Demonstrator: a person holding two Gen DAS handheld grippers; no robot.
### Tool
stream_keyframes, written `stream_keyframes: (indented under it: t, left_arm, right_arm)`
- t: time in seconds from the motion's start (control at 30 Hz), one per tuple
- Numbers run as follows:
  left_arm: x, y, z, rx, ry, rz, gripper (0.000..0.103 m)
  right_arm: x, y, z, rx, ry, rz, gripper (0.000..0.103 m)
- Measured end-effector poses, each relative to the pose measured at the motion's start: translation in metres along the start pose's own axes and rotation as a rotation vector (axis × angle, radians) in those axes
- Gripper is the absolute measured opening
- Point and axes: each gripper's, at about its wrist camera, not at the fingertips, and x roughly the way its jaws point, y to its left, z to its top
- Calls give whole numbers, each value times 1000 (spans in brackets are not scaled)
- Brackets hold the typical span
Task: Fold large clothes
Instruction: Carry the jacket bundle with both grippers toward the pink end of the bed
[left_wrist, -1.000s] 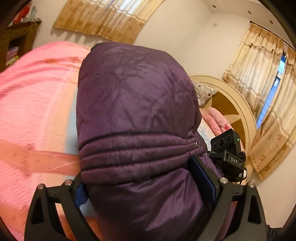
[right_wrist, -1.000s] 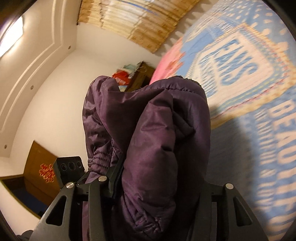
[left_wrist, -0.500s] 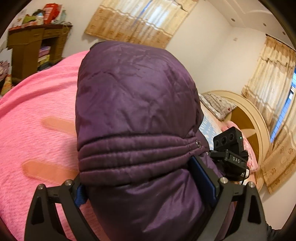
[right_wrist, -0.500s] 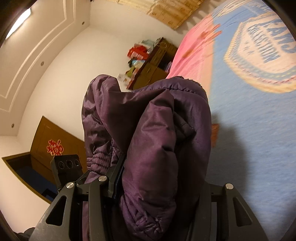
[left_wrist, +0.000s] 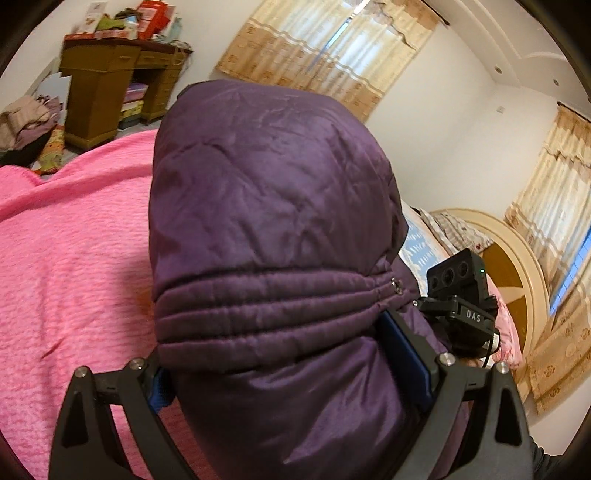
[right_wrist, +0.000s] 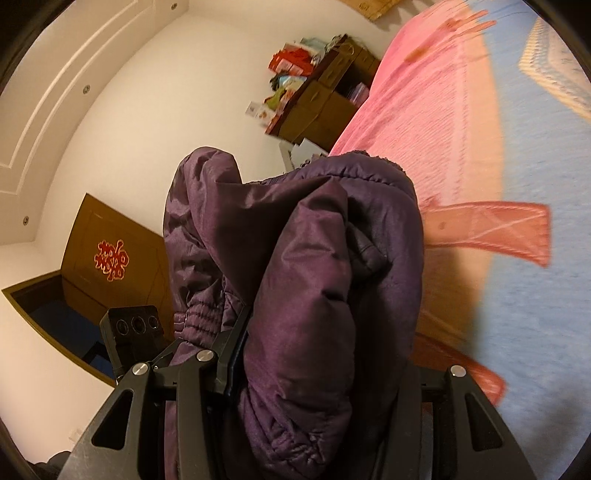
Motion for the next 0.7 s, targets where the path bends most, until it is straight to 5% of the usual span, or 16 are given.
stream_keyframes:
  t: [0.7]
  left_arm:
    - [-32, 74, -13, -152, -60, 51, 97]
  right_arm:
    - [124, 39, 29, -52, 148, -15, 48]
